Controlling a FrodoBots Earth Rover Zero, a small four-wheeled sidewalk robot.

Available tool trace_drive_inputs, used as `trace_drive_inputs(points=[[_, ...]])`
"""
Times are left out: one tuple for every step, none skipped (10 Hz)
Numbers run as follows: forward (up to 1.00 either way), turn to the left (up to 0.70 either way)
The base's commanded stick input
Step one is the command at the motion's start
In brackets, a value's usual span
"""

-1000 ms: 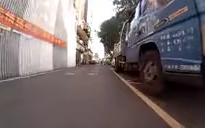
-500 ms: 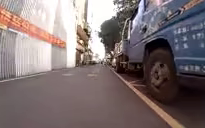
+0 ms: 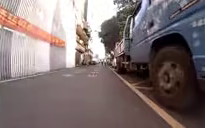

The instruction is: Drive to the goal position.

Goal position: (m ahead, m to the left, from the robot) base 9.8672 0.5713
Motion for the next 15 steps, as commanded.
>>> trace_drive_inputs(points=[[0.45, 0.00], [0.45, 0.00], [0.45, 0.00], [0.45, 0.00], [0.45, 0.00], [0.45, 0.00], [0.45, 0.00], [0.45, 0.00], [0.45, 0.00], [0.45, 0.00], [0.45, 0.00], [0.45, 0.00], [0.45, 0.00], [0.45, 0.00], [0.45, 0.00]])
